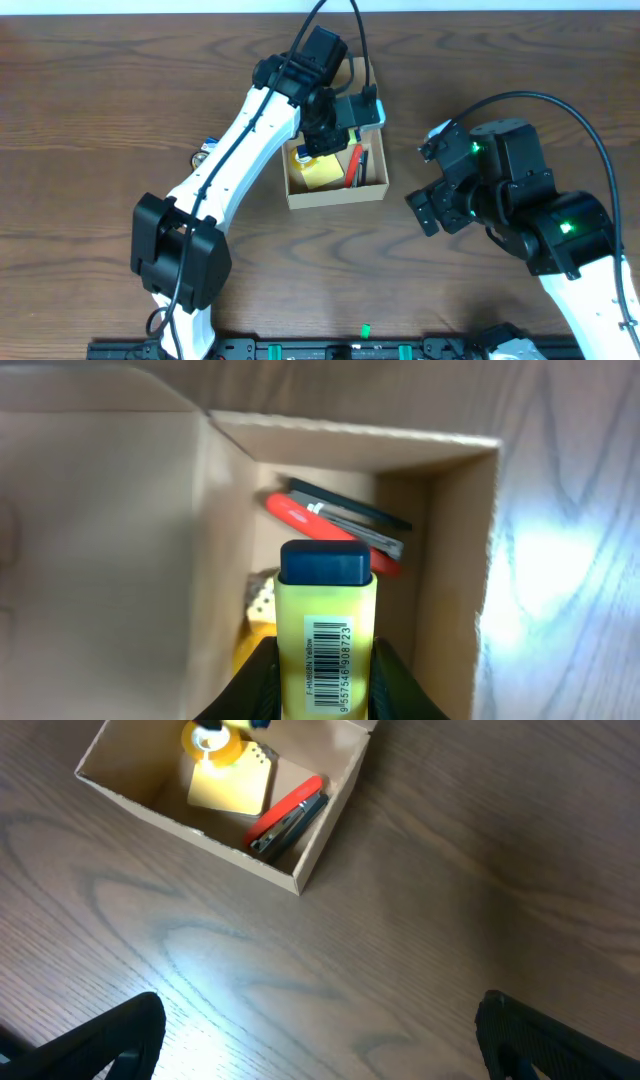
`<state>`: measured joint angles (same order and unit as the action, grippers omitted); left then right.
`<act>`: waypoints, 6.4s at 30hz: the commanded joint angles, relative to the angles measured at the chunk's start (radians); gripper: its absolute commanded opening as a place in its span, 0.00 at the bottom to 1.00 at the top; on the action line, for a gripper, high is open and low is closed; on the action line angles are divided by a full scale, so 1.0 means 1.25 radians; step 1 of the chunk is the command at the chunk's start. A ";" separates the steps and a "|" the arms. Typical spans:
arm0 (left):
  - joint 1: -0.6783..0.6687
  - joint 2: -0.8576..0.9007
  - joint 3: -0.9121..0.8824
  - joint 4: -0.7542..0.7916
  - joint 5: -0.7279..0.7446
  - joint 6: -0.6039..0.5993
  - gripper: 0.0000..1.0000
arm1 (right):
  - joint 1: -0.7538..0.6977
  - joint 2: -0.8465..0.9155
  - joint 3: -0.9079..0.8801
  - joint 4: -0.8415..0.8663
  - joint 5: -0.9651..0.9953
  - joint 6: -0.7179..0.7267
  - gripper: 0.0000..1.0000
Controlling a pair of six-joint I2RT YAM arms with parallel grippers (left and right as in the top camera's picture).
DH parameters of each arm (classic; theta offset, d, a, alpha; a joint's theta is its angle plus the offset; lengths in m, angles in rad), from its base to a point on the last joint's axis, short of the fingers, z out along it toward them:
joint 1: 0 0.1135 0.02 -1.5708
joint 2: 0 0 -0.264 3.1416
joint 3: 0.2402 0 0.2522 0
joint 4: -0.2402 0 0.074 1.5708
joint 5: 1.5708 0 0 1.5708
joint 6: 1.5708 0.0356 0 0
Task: Pack container
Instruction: 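Carry the highlighter with the left gripper over the box, then lower the highlighter into the box beside the stapler and release, then withdraw the left gripper from the box toward the correction tape, then grasp the correction tape dispenser with the left gripper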
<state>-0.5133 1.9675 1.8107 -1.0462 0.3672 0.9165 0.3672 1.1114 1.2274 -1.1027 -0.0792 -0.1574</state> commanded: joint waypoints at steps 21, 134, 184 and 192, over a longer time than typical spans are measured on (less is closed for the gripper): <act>-0.013 0.060 -0.065 -0.056 0.100 0.090 0.06 | 0.001 -0.004 -0.002 -0.001 -0.005 0.012 0.99; 0.461 0.070 -0.070 -0.146 -0.195 -0.601 0.60 | 0.001 -0.004 -0.002 -0.001 -0.006 0.012 0.99; 0.475 0.022 -0.416 0.260 -0.237 -0.740 0.25 | 0.001 -0.004 -0.002 -0.001 -0.006 0.012 0.99; 0.463 -0.063 -0.342 0.259 -0.239 -0.714 0.05 | 0.001 -0.004 -0.002 -0.001 -0.006 0.012 0.99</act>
<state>0.0746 1.9778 1.3159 -0.7238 0.0715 0.0013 0.3672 1.1114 1.2274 -1.1027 -0.0792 -0.1574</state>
